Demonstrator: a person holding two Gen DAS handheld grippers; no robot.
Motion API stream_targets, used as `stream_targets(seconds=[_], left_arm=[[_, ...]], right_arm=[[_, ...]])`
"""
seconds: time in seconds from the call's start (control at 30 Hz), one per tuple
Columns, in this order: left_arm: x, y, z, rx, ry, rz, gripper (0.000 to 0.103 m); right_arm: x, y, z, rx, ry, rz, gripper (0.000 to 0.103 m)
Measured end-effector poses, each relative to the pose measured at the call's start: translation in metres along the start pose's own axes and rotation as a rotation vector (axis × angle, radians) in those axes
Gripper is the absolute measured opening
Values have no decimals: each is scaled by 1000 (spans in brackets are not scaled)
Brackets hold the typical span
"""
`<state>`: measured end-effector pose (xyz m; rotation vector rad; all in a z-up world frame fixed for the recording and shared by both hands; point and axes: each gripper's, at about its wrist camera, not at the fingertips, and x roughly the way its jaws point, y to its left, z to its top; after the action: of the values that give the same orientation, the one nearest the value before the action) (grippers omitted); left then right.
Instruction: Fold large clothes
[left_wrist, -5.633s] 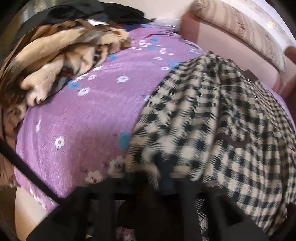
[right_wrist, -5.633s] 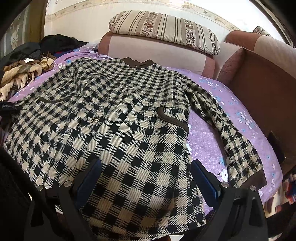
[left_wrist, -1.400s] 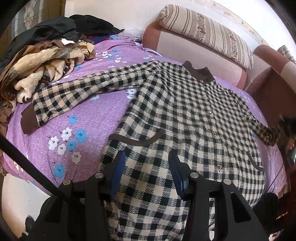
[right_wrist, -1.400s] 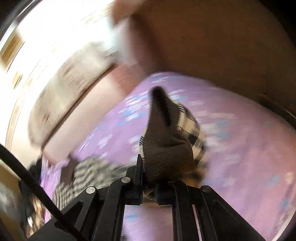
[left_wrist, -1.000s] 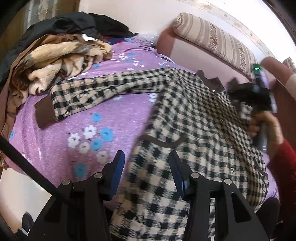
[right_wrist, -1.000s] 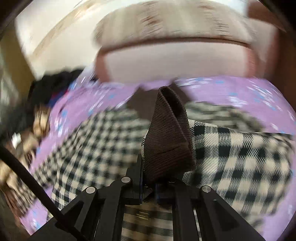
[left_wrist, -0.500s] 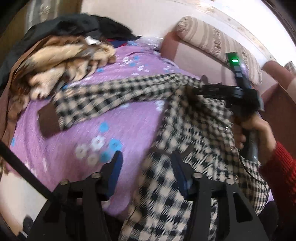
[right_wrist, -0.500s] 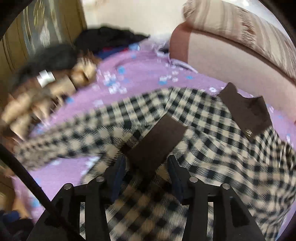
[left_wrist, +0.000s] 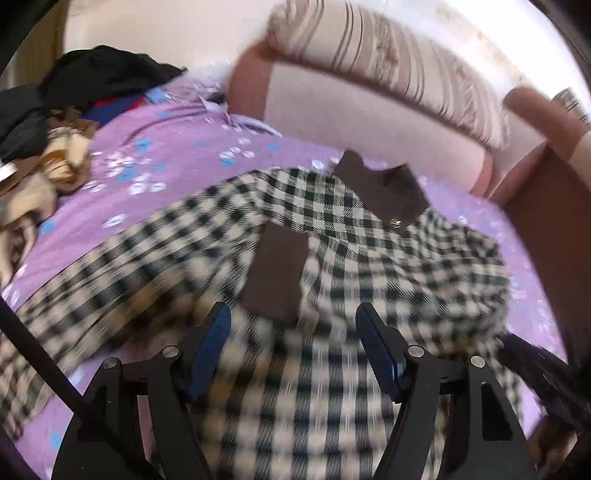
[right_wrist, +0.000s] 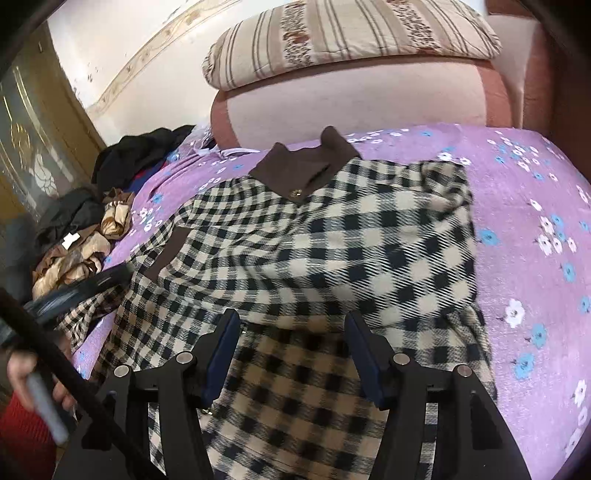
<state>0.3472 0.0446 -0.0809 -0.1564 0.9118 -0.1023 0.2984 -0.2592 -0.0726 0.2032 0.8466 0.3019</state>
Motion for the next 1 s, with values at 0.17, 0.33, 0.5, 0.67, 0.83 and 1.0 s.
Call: stream_targets(seconds=[0.17, 0.33, 0.5, 0.67, 0.83, 1.0], left_arm=[[60, -10, 15, 62, 56, 167, 65], [88, -2, 17, 38, 78, 227, 63], [88, -7, 17, 85, 64, 240, 63], [38, 4, 9, 65, 17, 189, 63], [-58, 48, -34, -14, -65, 151, 69], [-127, 137, -85, -232, -100, 244, 74]], right_arm=[[22, -9, 21, -36, 0, -39, 64], [78, -39, 53, 28, 60, -134, 57], [103, -71, 66, 83, 72, -278, 54], [79, -62, 68, 92, 55, -287, 58], [34, -39, 37, 57, 25, -209, 62], [-2, -13, -15, 44, 47, -123, 64]])
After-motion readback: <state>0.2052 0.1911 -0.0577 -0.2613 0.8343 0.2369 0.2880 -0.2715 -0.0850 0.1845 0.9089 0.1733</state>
